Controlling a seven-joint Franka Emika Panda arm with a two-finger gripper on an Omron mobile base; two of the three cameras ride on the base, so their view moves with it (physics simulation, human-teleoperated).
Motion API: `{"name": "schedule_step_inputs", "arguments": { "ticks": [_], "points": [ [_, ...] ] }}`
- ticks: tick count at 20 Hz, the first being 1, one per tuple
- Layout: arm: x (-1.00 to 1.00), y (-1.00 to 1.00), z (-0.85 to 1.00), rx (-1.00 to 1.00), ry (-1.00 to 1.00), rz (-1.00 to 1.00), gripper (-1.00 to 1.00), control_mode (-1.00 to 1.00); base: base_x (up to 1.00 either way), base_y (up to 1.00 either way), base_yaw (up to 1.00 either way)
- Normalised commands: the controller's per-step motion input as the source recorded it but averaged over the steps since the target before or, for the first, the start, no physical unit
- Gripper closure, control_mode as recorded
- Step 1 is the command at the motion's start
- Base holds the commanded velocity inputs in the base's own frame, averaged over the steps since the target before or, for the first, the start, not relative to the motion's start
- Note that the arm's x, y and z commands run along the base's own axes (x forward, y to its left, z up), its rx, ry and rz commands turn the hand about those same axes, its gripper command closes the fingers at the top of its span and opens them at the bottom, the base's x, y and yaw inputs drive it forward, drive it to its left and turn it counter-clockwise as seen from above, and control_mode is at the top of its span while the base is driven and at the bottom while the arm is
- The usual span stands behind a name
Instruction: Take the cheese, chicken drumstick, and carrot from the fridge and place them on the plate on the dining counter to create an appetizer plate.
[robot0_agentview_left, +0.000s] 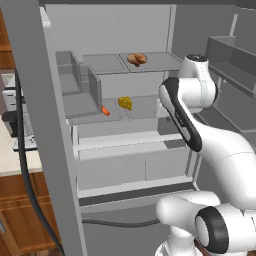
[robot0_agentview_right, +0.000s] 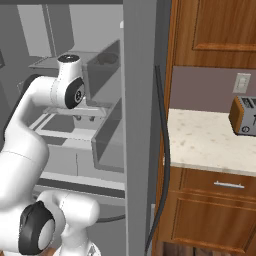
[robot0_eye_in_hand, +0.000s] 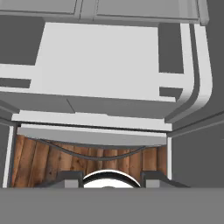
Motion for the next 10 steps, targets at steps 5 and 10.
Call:
{"name": "schedule_step_inputs", "arguments": {
  "ticks": [5,10],
  "points": [
    [-0.06,0.0,0.0,0.0,-0.03,0.0,-1.0,-1.0,0.0,0.0,0.0],
    [-0.15,0.04,0.08,-0.01,-0.16,0.0,-1.0,-1.0,0.0,0.0,0.0]
  ]
}}
